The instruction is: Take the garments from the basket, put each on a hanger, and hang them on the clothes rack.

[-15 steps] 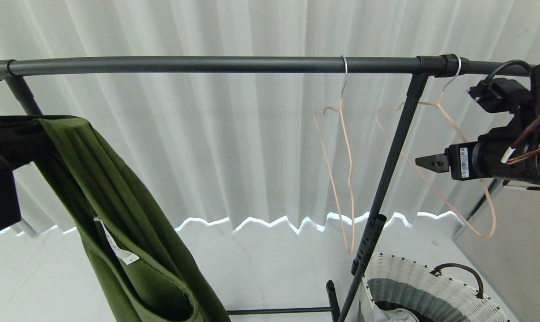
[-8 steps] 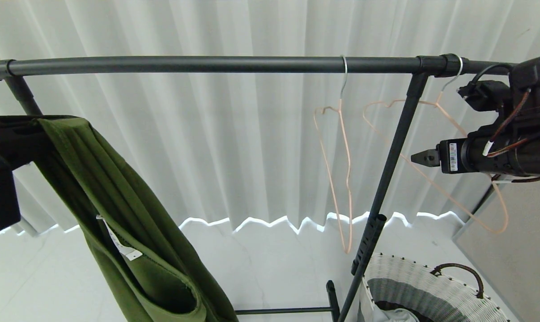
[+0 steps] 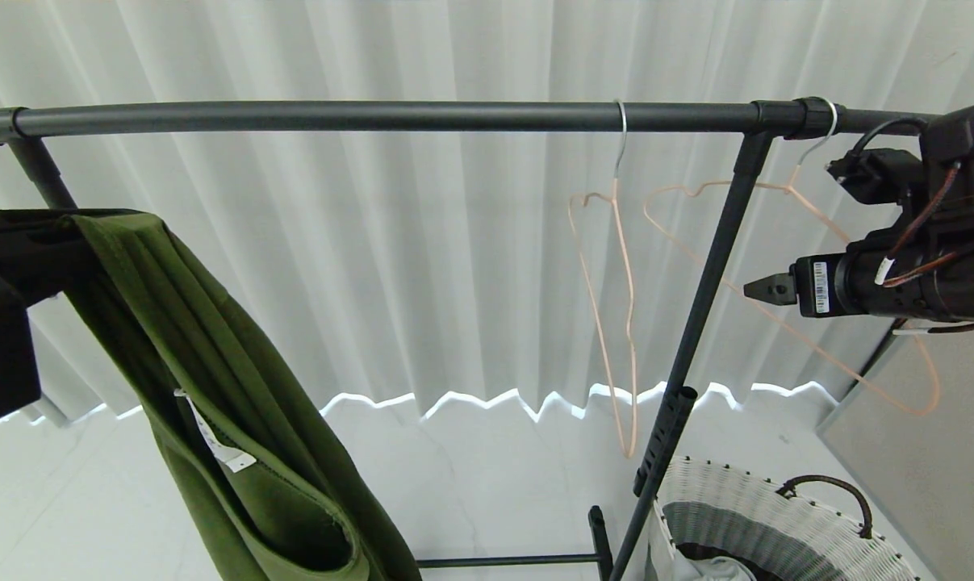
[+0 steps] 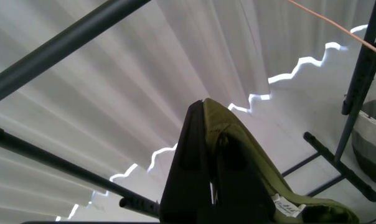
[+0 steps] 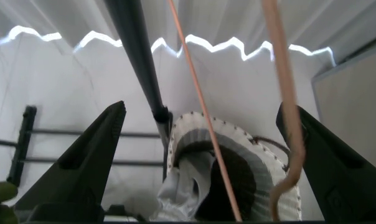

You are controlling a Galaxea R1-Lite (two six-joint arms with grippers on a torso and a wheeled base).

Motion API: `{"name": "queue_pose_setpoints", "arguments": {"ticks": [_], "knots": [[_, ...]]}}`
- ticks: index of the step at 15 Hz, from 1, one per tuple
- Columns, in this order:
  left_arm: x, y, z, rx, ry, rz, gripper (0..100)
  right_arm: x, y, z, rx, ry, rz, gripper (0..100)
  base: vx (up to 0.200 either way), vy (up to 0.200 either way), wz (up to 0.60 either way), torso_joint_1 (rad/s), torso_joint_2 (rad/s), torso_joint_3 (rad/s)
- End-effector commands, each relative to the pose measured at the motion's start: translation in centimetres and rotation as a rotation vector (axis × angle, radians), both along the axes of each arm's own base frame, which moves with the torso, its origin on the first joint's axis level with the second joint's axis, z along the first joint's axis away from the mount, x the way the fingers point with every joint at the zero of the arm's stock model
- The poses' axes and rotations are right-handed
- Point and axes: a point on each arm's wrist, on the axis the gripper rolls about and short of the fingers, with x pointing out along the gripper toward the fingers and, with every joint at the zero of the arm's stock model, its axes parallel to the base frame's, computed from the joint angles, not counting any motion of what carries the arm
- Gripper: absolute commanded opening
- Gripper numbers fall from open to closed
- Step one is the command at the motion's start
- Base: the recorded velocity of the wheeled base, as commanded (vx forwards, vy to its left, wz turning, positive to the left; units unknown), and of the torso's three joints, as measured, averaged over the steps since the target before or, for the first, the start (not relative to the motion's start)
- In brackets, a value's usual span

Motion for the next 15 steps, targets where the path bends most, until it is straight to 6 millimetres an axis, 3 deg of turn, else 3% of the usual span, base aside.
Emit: {"name": "queue_pose_setpoints", "arguments": {"ticks": [1, 9, 10, 15], "knots": [[0.01, -0.01, 0.0, 0.0, 0.0, 0.0, 0, -0.55, -0.23, 0.41, 0.002, -0.004, 0.001, 100, 0.0, 0.0, 0.0, 0.0, 0.0, 0.0], [-0.07, 0.05, 0.03, 0.0, -0.003, 0.0, 0, -0.96, -0.46, 0.4, -0.011, 0.009, 0.003, 100, 0.0, 0.0, 0.0, 0.0, 0.0, 0.0], [-0.07, 0.05, 0.03, 0.0, -0.003, 0.0, 0, -0.87, -0.42, 0.42, -0.01, 0.007, 0.003, 0, 0.0, 0.0, 0.0, 0.0, 0.0, 0.0], [-0.07, 0.05, 0.03, 0.0, -0.003, 0.0, 0, -0.64, -0.74, 0.34, -0.012, 0.01, -0.011, 0, 0.0, 0.0, 0.0, 0.0, 0.0, 0.0]]}}
